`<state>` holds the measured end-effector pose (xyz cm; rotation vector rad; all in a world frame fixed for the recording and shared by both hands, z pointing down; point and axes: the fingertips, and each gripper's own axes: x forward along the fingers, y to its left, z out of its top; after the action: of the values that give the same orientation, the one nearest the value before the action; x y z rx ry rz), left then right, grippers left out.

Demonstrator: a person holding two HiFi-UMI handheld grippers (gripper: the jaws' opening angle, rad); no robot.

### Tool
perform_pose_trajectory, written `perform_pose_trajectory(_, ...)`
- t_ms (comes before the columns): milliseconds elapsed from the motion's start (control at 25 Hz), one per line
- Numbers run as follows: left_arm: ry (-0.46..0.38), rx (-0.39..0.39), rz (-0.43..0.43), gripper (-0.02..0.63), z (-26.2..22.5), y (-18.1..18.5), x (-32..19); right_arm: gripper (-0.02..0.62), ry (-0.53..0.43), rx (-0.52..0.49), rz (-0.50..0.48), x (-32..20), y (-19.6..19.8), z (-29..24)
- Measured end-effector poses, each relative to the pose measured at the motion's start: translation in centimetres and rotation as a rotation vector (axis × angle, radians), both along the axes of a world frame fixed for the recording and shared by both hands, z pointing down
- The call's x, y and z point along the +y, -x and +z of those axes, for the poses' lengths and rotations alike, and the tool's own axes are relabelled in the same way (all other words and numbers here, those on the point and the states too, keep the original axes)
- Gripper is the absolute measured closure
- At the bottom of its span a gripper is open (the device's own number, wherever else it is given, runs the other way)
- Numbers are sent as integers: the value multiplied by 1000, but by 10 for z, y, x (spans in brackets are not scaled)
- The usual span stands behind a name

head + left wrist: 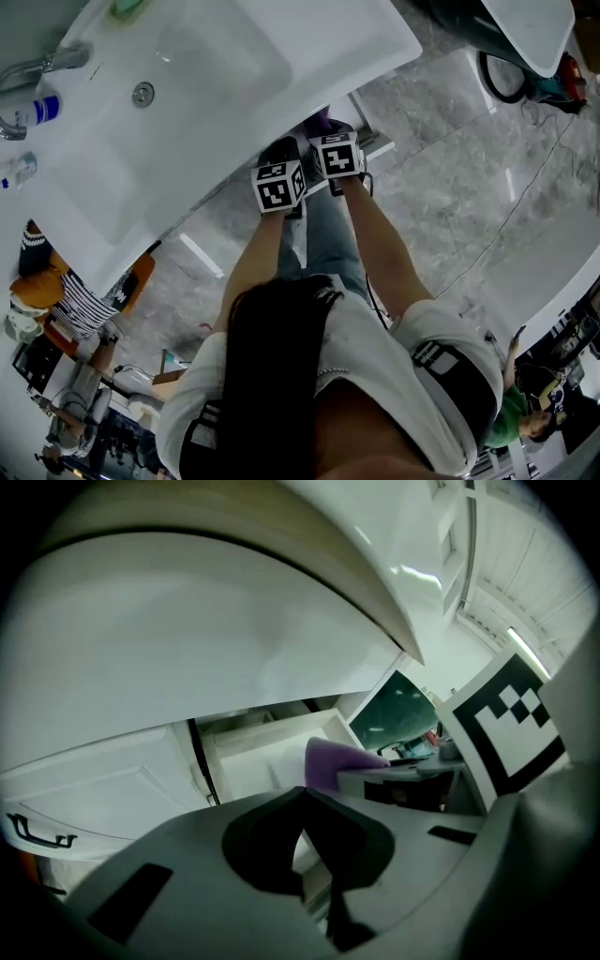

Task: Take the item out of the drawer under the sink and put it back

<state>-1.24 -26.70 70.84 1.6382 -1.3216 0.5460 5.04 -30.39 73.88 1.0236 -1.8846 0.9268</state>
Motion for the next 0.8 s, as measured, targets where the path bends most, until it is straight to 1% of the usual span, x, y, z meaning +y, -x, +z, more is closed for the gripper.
perform_pose_trajectory(160,-30,5,39,604,-17,1,2,540,-37,-68,63,2,-1,-31)
perform_pose_trajectory(360,-70,24,131,604,-41,-9,12,540,-81,-86,142,16,-5,-66)
perform_pose_trajectory(520,-121,70,138,604,-70,-10,21,540,-120,-118,178,33,-9,-99)
perform_pose_trajectory(680,-164,95,164,604,-101,-10,23,540,-200,-118,189,37,-20,-142)
perform_pose_trajectory(800,-231,110,166,604,-129,-4,21,540,-268,-119,213,39,-26,-173)
